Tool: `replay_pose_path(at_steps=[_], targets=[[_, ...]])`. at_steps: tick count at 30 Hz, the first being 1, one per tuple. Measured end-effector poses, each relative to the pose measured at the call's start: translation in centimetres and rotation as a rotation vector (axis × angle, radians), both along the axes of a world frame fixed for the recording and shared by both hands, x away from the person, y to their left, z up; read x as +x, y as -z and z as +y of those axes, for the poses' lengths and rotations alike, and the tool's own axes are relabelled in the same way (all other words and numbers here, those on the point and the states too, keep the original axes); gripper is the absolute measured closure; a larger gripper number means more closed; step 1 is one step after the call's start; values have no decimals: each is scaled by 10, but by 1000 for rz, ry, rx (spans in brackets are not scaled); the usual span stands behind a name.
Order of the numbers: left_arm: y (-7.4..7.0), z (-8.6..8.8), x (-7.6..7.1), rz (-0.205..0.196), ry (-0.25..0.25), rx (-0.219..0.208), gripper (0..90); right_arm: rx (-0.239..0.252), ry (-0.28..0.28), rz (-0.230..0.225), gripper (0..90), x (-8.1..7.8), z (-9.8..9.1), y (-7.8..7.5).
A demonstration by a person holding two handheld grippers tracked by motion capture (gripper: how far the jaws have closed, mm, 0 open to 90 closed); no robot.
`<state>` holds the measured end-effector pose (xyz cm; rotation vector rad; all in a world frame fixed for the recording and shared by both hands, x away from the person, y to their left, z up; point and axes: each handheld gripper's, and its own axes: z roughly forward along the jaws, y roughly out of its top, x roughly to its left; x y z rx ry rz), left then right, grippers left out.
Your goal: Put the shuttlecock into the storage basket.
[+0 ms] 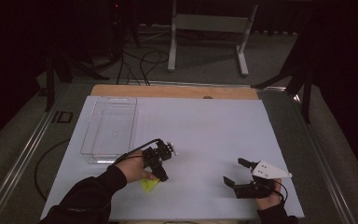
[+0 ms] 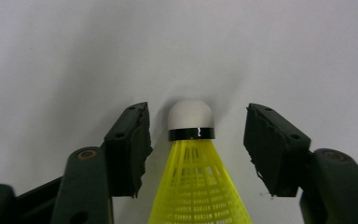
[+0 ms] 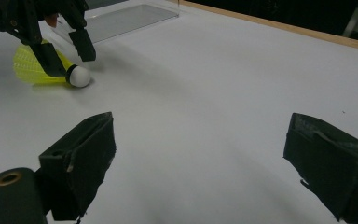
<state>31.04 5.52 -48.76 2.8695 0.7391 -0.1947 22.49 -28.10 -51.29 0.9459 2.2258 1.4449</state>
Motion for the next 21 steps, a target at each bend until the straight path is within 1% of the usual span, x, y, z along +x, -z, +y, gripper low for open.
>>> replay_pose_path(at_steps=[1,2,4,5,6,7,8,11,15,16,17,21], targets=[[1,0,0,-2,1,2,432,1,1,-1,90,0,0,0],[2,-1,0,9,-6,1,439,0,2,0,90,0,0,0],[5,-1,1,21,1,7,479,0,2,1,90,0,0,0],[6,-2,1,24,-6,13,484,-1,2,1,90,0,0,0],[7,-3,0,21,-5,20,518,-1,2,0,90,0,0,0],[9,-4,0,22,-11,19,519,-1,3,0,90,0,0,0],[10,-4,1,29,-7,22,547,0,2,-2,90,0,-1,0],[13,-5,1,27,-9,38,587,-2,2,-3,90,0,-1,0],[15,-5,2,31,-7,38,601,-2,3,-1,90,0,-1,0],[15,-5,2,30,-6,40,629,-3,3,-3,90,0,-1,0],[15,-4,2,32,-12,35,633,-3,4,-3,91,0,-1,0],[15,-4,3,43,-2,32,643,-2,4,-1,90,1,-1,0]])
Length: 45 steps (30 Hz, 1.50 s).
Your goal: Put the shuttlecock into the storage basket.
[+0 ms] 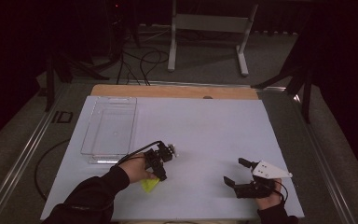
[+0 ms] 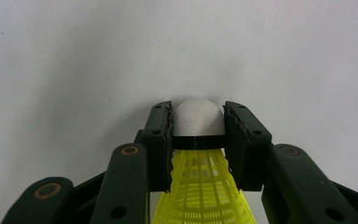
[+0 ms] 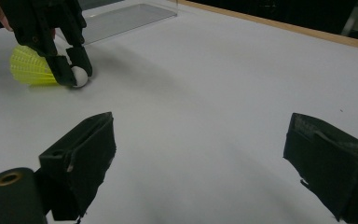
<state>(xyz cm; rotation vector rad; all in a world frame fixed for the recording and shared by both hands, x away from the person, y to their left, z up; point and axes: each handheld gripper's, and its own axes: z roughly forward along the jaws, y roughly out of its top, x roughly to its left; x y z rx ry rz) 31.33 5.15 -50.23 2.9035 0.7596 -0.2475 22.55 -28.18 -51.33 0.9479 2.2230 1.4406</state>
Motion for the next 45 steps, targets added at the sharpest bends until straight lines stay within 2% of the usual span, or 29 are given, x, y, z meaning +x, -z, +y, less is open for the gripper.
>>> replay_pose_path(at_steps=[5,15,18,20,25,26,28,35,37,45], targets=[[-4,-1,-1,-1,31,2,649,-1,1,-1,91,0,0,0],[-23,-4,-2,9,115,-37,653,-1,2,0,90,0,0,0],[-31,-4,0,4,130,-45,653,0,1,0,90,0,0,-1],[-36,-4,2,18,126,-64,653,0,1,-1,90,0,0,0],[-45,-3,4,29,150,-78,653,-1,2,1,91,0,0,0],[-47,-3,4,31,170,-75,653,-2,1,0,91,0,0,0],[-49,-3,4,34,175,-82,653,-1,2,1,91,0,0,0],[-58,0,-1,19,262,-77,653,0,2,4,90,0,0,0],[-60,2,-2,32,281,-82,653,0,1,3,91,0,1,0],[-70,14,-2,32,321,-86,653,1,1,2,91,0,1,0]])
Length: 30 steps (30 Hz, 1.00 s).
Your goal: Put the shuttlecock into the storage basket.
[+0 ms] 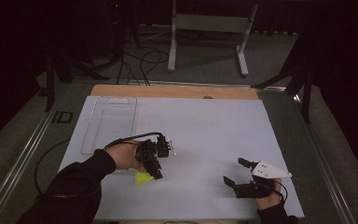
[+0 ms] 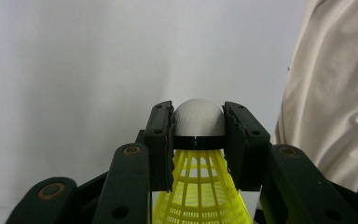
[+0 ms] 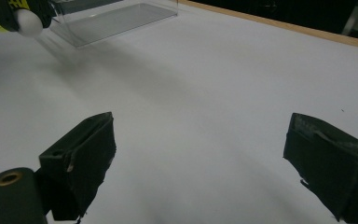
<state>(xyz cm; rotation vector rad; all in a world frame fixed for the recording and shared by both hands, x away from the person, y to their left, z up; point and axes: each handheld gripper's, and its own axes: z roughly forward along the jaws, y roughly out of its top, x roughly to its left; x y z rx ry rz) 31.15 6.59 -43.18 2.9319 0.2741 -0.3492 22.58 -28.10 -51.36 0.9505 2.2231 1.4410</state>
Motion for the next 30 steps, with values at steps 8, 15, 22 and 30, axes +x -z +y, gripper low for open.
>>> replay_pose_path(at_steps=[8,15,22,30], targets=[[-8,19,1,-49,-19,13,652,5,-4,1,91,0,0,0],[-17,33,-1,-44,18,-36,651,5,-2,5,91,0,0,1],[-28,39,-5,-49,64,-53,651,4,-1,5,91,0,0,1],[-41,51,-3,-64,72,-76,651,4,-1,5,91,0,0,0]])
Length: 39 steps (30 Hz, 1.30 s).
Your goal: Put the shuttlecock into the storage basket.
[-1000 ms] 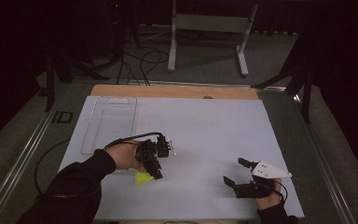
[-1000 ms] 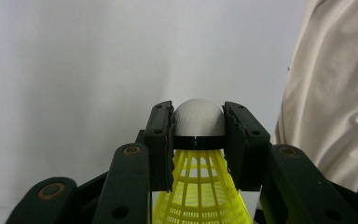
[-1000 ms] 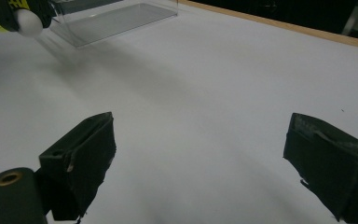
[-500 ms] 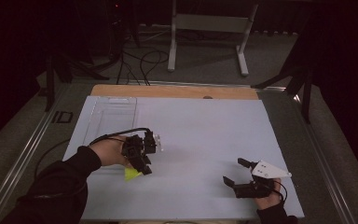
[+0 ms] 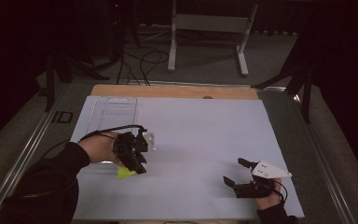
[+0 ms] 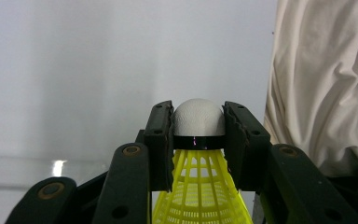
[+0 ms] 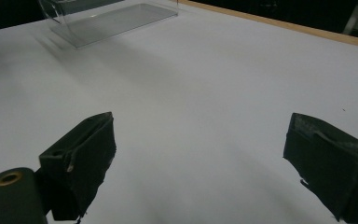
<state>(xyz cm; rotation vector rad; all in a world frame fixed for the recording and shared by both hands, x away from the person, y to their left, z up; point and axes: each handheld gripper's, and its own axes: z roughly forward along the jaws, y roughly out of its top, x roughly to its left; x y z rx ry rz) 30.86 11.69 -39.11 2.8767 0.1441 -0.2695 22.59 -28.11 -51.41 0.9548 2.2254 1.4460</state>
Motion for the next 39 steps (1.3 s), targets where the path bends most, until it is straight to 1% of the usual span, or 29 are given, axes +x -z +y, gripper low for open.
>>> replay_pose_path(at_steps=[2,3,6,9,10,11,13,16,17,19,21,24,27,30,33,35,38,39], targets=[[-5,4,2,-6,-10,-8,651,0,-1,1,91,0,0,0],[-7,7,2,-9,-7,-13,651,0,-2,-3,91,0,0,0],[-14,15,5,-21,-9,-33,651,0,-2,-3,91,0,0,0],[-22,24,8,-38,-21,-59,651,-1,0,-2,91,0,0,0],[-24,26,9,-50,-28,-57,651,0,0,-2,91,0,1,0],[-27,29,10,-52,-38,-62,651,0,-1,-3,91,0,1,0],[-30,32,10,-62,-41,-66,651,-1,-1,-3,91,0,1,0],[-35,35,10,-72,-30,-62,651,1,1,-1,91,0,1,0],[-36,37,11,-70,-26,-61,651,1,1,-1,91,0,1,0],[-40,41,13,-76,-40,-69,651,0,0,-2,91,0,1,0],[-44,45,17,-90,-45,-67,651,1,0,1,91,0,1,0],[-49,51,21,-113,-42,-74,651,2,0,-1,91,0,1,0],[-53,55,23,-120,-44,-80,651,1,-1,1,91,0,1,0],[-56,58,27,-135,-40,-81,651,2,-1,1,91,0,1,0],[-61,63,32,-145,-52,-97,651,1,-1,2,91,0,1,0],[-64,66,35,-157,-50,-98,651,2,-2,1,91,0,1,0],[-66,69,39,-160,-47,-102,651,1,-3,3,91,0,1,0],[-66,70,40,-167,-42,-104,651,0,-4,4,91,0,1,1]])
